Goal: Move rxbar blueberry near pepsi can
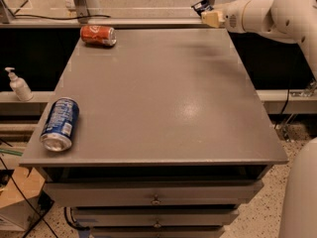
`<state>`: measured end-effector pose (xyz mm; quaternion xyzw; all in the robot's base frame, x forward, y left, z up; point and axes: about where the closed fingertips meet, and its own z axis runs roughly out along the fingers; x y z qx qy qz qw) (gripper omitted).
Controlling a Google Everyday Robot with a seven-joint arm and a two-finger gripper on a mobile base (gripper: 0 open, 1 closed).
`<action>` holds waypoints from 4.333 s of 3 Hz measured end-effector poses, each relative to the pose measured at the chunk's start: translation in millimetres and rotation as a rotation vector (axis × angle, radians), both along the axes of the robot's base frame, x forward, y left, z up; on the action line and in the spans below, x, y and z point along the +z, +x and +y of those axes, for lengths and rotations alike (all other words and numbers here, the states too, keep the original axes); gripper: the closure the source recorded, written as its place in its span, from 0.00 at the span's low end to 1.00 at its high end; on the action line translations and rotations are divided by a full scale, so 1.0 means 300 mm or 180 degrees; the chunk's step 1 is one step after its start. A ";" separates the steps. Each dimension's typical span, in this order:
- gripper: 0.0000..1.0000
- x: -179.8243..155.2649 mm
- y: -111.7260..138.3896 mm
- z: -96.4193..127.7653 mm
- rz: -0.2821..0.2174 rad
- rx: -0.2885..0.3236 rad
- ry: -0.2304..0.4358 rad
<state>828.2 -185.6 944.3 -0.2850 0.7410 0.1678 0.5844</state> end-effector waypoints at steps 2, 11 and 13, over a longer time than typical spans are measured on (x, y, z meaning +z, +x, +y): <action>1.00 -0.018 -0.047 0.048 0.0067 0.0217 -0.0179; 0.84 -0.350 -1.129 0.913 0.0525 0.3317 -0.0729; 0.37 -0.366 -1.271 1.051 0.0477 0.3635 -0.0634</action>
Offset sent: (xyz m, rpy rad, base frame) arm -0.0598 0.0429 -0.0156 -0.2270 0.0737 0.2627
